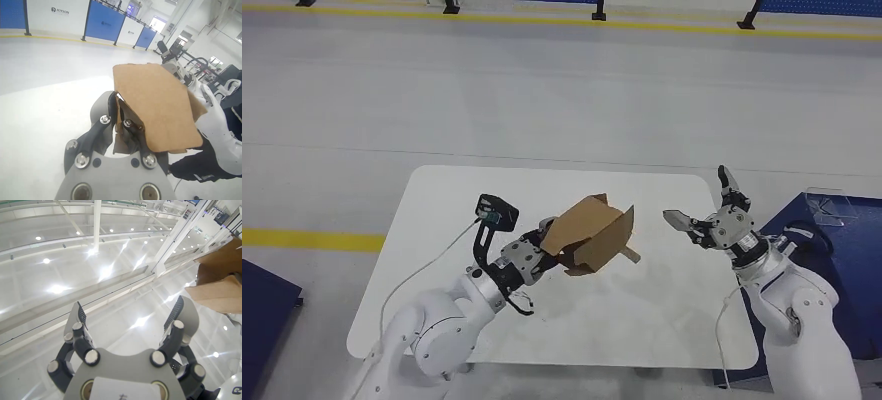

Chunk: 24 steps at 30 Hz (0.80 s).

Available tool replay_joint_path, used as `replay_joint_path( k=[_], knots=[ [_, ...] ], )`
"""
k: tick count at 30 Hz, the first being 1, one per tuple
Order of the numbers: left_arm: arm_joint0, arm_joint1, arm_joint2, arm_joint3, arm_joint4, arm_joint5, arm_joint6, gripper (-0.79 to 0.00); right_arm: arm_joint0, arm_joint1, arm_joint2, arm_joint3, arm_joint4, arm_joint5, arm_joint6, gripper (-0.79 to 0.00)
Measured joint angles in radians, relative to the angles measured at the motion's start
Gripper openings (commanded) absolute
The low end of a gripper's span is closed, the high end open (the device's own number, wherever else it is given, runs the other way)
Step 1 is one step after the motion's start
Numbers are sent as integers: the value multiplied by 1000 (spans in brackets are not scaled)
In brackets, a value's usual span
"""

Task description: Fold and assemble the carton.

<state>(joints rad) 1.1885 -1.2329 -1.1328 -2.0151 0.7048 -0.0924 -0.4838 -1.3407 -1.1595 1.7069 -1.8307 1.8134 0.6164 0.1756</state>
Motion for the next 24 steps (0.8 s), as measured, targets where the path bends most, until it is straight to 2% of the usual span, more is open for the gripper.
replay_joint_path(
  k=[6,9,12,13,17,20,24],
  knots=[
    [1,0,0,-2,52,0,3,-785,0,0,-1,-1,-1,-1,1,0],
    [13,-3,-3,5,12,22,-10,-785,-2,2,3,-49,-94,-48,70,0],
    [-4,-10,-47,31,-215,110,-119,-785,-6,7,32,-56,-283,-159,223,0],
    [-22,-12,-71,48,-355,159,-175,-785,-4,9,46,-44,-352,-210,290,0],
    [-76,-16,-130,119,-743,322,-329,-785,6,17,84,2,-550,-358,509,0],
    [-113,-19,-132,183,-951,458,-427,-785,-2,23,98,26,-644,-440,675,0],
    [-163,-22,-101,257,-1120,579,-543,-785,-35,28,90,15,-779,-538,826,0]
  ],
)
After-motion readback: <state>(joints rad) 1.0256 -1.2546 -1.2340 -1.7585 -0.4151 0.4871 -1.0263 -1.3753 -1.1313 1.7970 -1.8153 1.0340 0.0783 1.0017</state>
